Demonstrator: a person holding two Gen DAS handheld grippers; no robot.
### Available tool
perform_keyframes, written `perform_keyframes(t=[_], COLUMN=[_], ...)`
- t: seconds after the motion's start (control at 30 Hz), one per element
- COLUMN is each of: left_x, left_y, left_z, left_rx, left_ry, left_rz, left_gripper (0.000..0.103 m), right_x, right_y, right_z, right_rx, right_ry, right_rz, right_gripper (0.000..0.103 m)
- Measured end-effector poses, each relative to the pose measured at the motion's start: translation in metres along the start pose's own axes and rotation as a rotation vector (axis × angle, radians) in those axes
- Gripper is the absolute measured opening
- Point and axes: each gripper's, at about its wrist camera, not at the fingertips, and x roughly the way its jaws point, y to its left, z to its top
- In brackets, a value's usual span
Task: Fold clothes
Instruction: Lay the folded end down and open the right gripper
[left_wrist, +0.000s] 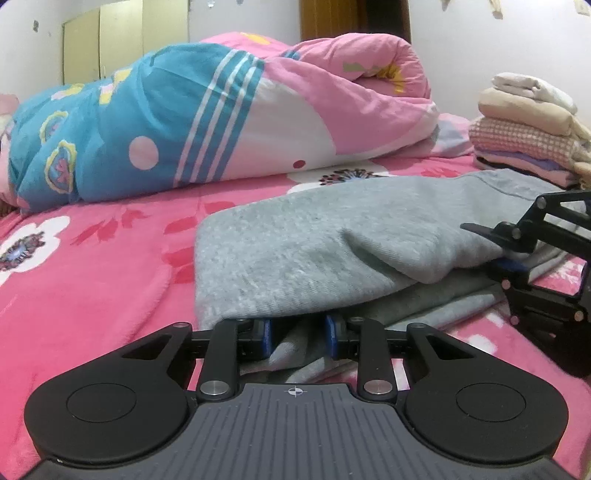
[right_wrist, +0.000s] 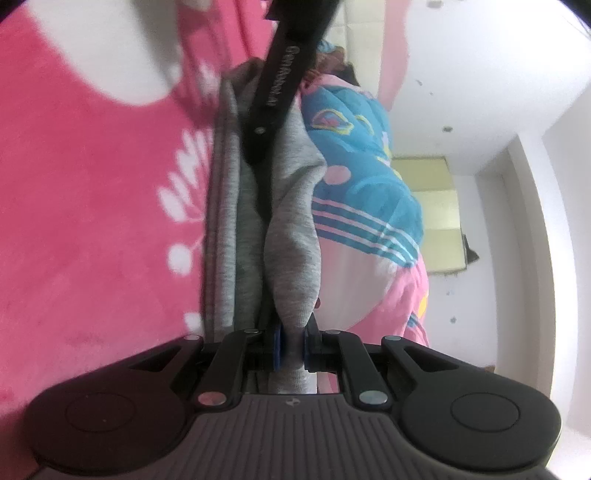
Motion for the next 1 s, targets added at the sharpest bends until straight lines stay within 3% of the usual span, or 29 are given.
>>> perform_keyframes(t=[0.17,0.3,0.57,0.7,0.73,0.83,1.0], left_x=[-0.030,-0.064,-0.046,-0.004,-0.004,-0.012,-0.015], left_y=[0.008,0.017,0.012,0.009,0.011,0.016,0.022], left_z=[-0.012,-0.013,0.023,0.008,0.002,-0.004,-0.010], left_rx=[0.039,0.036,-0.025,0.018,0.012,0.020,0.027], left_ry=[-0.018,-0.043,-0.171,-0.020,-0.025,-0.044,-0.055], left_rz=[-0.013,-0.087,-0.119,-0.043,-0.053,-0.074,-0.097], left_gripper=[0.028,0.029,0.029,0.030,0.030,0.030,0.030], right_x=[0.002,0.002,0.003,-0.006,-0.010,-0.027,-0.038], right_y=[0.000,0.000,0.002,0.003,0.003,-0.005,-0.067], right_z=[-0.001,0.000,0.001,-0.001,-0.003,-0.009,-0.021], right_rx=[0.000,0.001,-0.009,-0.035,-0.037,0.011,0.455], right_ry=[-0.019,-0.030,-0.030,-0.039,-0.040,-0.022,0.038], right_rz=[0.010,0.013,0.013,-0.010,-0.016,-0.018,0.108], right_gripper=[0.011,0.011,0.011,0.011,0.011,0.012,0.012])
